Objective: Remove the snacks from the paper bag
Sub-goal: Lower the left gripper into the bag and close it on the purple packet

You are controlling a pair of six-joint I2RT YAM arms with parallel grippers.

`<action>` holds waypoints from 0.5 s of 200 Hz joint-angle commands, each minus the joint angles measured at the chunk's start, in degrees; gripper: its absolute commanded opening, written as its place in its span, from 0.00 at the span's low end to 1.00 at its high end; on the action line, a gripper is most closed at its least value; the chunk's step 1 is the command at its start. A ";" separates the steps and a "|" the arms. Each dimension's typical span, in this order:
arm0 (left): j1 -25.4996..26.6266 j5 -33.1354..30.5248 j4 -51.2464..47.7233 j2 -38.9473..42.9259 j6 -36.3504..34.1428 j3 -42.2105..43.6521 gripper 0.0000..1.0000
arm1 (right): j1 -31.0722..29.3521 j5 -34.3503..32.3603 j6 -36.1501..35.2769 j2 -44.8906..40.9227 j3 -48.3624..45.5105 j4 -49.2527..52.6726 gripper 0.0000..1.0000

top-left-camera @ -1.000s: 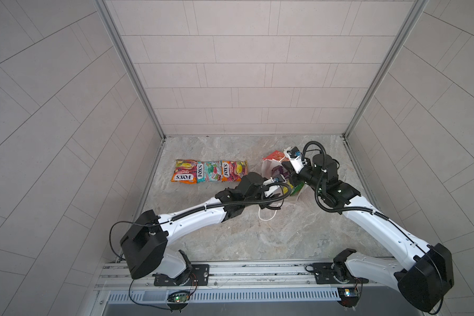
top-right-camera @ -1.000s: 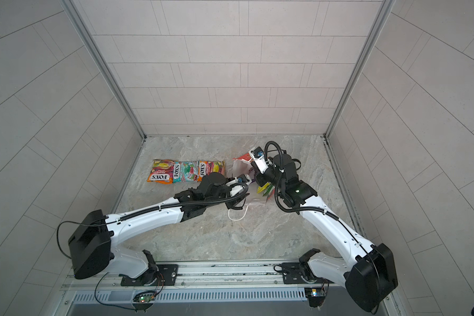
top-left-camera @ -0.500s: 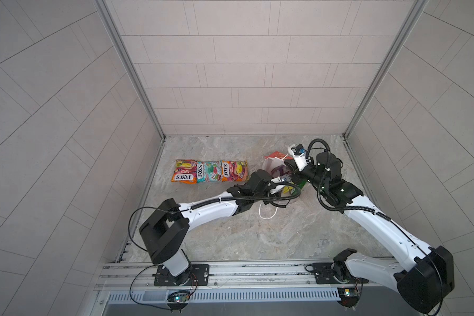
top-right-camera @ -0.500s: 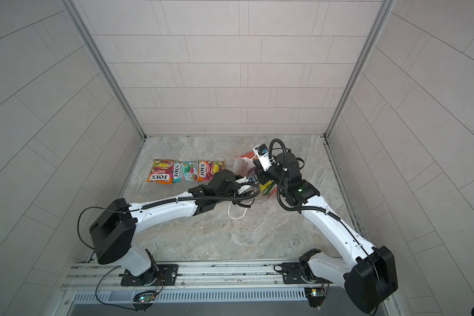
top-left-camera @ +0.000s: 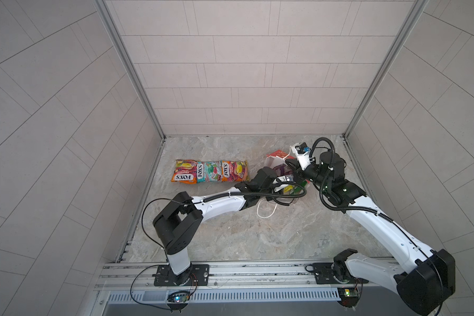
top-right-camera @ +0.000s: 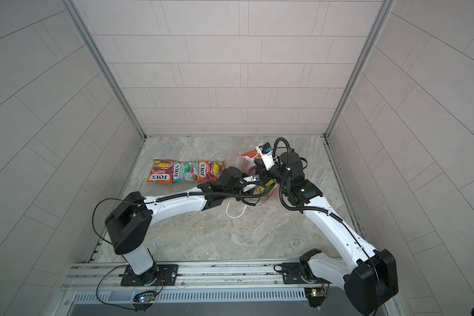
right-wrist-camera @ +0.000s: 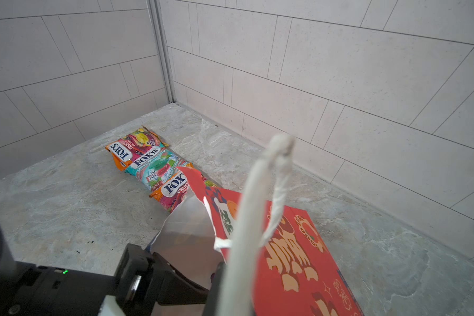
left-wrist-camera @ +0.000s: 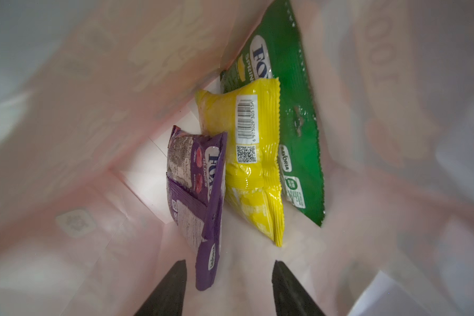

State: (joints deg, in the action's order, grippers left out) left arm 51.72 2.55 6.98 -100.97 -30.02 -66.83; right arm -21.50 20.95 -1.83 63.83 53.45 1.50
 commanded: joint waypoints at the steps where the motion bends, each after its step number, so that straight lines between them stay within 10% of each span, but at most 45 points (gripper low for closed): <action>1: 0.31 -0.08 0.26 -1.32 -1.88 -2.64 0.56 | -0.30 2.34 1.78 -1.54 0.85 -3.46 0.00; 100: -0.90 -5.25 1.66 -8.06 -1.48 -7.25 0.53 | -0.30 4.50 1.96 -1.78 0.47 -4.09 0.00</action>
State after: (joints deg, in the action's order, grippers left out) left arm 51.42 -1.43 7.03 -107.77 -31.59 -72.20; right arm -21.37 22.81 -0.99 63.83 53.45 1.08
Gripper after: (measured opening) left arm 0.539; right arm 0.047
